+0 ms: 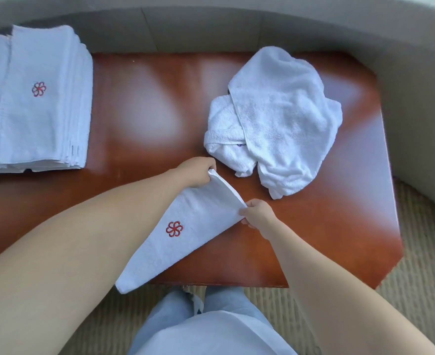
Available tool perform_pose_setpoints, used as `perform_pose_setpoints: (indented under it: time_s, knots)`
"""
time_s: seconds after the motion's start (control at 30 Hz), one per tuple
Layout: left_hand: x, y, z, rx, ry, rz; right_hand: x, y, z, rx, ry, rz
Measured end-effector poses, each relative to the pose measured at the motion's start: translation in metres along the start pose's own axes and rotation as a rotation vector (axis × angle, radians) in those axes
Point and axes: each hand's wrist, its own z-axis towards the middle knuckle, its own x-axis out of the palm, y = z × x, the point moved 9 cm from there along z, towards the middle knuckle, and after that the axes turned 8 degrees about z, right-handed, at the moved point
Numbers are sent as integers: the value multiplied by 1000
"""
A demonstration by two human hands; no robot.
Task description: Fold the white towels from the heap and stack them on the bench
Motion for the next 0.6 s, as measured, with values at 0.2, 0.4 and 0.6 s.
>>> perform_pose_setpoints:
  time_s: [0.2,0.4,0.6]
  knots:
    - [-73,83,-63,-180,-212,-71,27,126,-31,-369,-76,-102]
    - [-108,174,-161,-313,-335,-129,108,219,-89,-637,-22,-151]
    - [-117,263,-281,-400,-506,-285,213,271,-167,-810,67,-224]
